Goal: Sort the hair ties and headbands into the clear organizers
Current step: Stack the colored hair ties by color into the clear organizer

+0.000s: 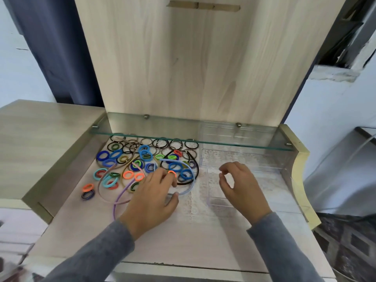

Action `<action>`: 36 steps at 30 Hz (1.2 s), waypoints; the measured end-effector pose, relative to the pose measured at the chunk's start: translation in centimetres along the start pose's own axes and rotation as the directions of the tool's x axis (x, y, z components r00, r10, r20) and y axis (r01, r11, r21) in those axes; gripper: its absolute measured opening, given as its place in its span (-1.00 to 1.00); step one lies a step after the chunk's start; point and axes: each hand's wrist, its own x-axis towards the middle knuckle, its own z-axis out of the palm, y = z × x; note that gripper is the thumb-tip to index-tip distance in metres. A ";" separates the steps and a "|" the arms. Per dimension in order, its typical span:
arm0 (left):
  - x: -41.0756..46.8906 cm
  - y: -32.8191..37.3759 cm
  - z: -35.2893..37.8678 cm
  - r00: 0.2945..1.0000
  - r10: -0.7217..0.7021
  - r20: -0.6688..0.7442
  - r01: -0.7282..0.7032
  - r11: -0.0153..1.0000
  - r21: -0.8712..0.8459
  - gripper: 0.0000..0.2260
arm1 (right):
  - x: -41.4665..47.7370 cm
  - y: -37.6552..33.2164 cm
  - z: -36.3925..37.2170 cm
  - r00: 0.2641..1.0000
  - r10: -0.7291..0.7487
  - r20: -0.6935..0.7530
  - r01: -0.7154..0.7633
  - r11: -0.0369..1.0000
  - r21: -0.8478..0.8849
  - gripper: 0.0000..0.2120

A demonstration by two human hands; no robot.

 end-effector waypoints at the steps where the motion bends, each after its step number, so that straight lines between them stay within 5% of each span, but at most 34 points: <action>1: -0.1 -0.3 -0.4 1.000 0.011 -0.017 -0.012 1.000 -0.009 -0.81 | 0.4 -0.7 0.4 0.999 -0.032 0.014 0.032 0.999 0.014 -0.91; 14: -3.2 -2.9 -2.0 0.995 0.055 0.088 -0.052 0.998 -0.027 -0.80 | 1.8 -5.4 5.2 0.890 -0.247 0.382 0.301 0.950 -0.087 -0.82; 26: -6.7 -3.5 -4.0 0.964 0.075 0.255 -0.069 0.997 -0.033 -0.73 | 1.0 -5.2 5.7 0.863 -0.271 0.427 0.369 0.915 -0.165 -0.78; 36: -7.2 -3.7 -4.5 0.934 0.051 0.354 -0.040 0.998 -0.039 -0.95 | 1.3 -4.9 5.1 0.873 -0.257 0.415 0.366 0.907 -0.209 -0.85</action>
